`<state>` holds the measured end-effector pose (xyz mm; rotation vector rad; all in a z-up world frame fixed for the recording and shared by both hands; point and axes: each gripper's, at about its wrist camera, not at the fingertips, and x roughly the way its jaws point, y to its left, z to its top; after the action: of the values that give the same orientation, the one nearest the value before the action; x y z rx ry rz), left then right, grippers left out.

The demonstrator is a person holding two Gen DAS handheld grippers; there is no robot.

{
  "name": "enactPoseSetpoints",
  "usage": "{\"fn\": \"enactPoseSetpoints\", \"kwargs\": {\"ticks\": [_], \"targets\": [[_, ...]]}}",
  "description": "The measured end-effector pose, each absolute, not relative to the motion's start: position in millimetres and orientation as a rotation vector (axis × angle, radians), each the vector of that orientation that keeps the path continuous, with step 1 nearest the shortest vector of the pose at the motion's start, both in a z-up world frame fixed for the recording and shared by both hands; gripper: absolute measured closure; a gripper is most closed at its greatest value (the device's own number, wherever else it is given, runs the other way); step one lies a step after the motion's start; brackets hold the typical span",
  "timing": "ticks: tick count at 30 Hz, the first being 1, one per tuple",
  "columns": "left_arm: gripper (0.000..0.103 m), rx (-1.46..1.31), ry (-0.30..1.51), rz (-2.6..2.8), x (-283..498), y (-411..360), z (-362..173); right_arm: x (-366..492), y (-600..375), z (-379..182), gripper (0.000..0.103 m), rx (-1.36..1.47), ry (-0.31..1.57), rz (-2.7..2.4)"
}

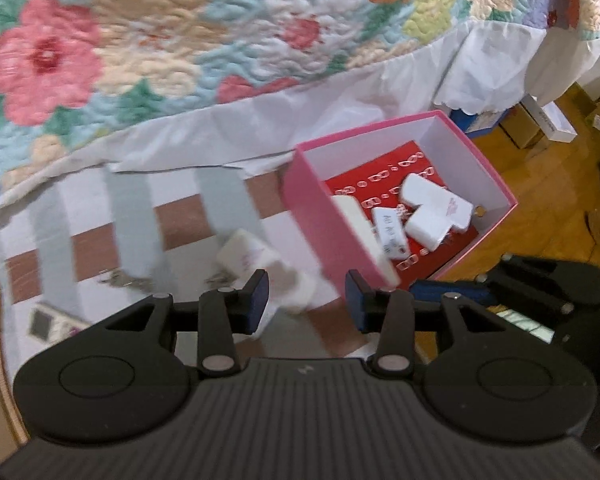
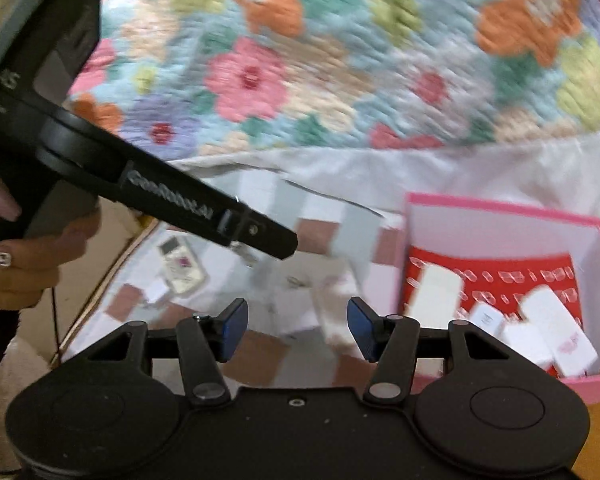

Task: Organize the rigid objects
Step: 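Move the left gripper over the cream QUNDA air-conditioner remote, then close the left gripper on the QUNDA remote's end and lift it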

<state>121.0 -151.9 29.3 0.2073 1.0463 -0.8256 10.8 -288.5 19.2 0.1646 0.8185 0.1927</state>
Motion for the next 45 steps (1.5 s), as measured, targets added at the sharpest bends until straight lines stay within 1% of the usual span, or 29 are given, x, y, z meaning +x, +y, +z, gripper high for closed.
{"fn": "enactPoseSetpoints", "kwargs": {"ticks": [5,9,12,14,19,22,25,32,37,38,39,42,45], "targets": [[0.059,0.178,1.004,-0.782,115,-89,36,18,-257,39,0.042,0.121,0.819,0.295],[0.057,0.129,1.013,-0.711,125,-42,23,26,-231,47,0.042,0.079,0.818,0.376],[0.056,0.137,1.015,-0.640,138,-24,4,39,-209,41,0.042,0.030,0.858,0.454],[0.056,0.153,1.018,-0.580,148,-14,-9,50,-194,31,0.042,-0.014,0.876,0.471],[0.054,0.090,1.062,-0.514,182,17,-36,80,-163,-1,0.042,-0.034,0.900,0.505],[0.052,0.055,1.087,-0.482,201,32,-55,99,-142,-27,0.042,-0.125,0.928,0.525],[0.052,0.023,1.111,-0.464,219,41,-77,120,-125,-55,0.043,-0.224,0.929,0.530],[0.052,-0.059,1.183,-0.412,247,50,-132,153,-100,-105,0.043,-0.312,0.917,0.522],[0.050,-0.177,1.200,-0.378,261,62,-152,170,-88,-136,0.042,-0.316,0.931,0.501],[0.048,-0.192,1.201,-0.366,262,65,-155,172,-88,-139,0.038,-0.312,0.932,0.510],[0.048,-0.204,1.197,-0.355,264,67,-158,174,-88,-143,0.037,-0.312,0.930,0.518],[0.048,-0.268,1.160,-0.304,267,77,-162,180,-85,-149,0.035,-0.305,0.937,0.525],[0.048,-0.338,1.152,-0.280,272,84,-168,190,-83,-151,0.035,-0.273,0.952,0.535]]}}
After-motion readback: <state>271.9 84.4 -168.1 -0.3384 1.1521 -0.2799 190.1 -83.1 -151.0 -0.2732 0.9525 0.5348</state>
